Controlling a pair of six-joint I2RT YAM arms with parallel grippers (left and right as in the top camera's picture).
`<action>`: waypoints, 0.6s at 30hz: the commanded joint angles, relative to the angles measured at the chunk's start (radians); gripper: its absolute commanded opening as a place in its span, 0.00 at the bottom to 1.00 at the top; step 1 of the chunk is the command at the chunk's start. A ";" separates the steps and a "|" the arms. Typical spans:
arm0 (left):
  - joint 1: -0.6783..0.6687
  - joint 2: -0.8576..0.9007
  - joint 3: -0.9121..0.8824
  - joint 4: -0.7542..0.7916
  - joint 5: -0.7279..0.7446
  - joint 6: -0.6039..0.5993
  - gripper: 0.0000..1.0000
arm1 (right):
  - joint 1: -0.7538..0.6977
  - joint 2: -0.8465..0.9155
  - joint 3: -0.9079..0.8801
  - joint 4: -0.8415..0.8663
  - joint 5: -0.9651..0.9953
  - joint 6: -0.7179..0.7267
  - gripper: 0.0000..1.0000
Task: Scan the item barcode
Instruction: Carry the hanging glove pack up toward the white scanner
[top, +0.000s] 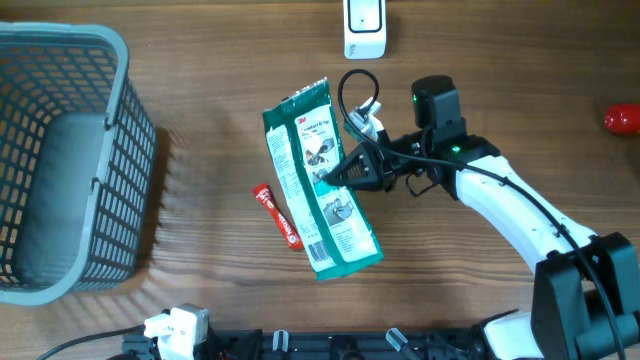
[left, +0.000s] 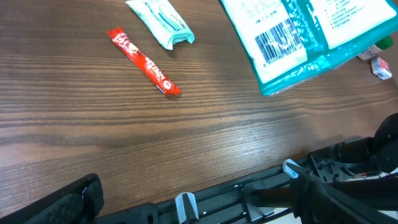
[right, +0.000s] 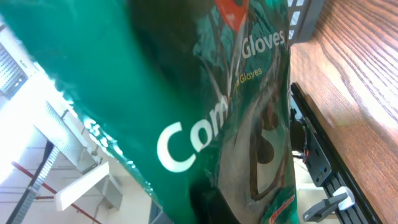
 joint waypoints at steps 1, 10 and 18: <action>-0.001 -0.003 0.000 0.002 0.001 -0.002 1.00 | 0.000 0.008 -0.008 0.005 -0.063 -0.032 0.04; -0.001 -0.003 0.000 0.002 0.002 -0.002 1.00 | -0.001 0.008 -0.013 -0.001 -0.064 -0.056 0.04; -0.001 -0.003 0.000 0.002 0.001 -0.002 1.00 | -0.018 0.008 -0.013 -0.024 -0.064 -0.061 0.04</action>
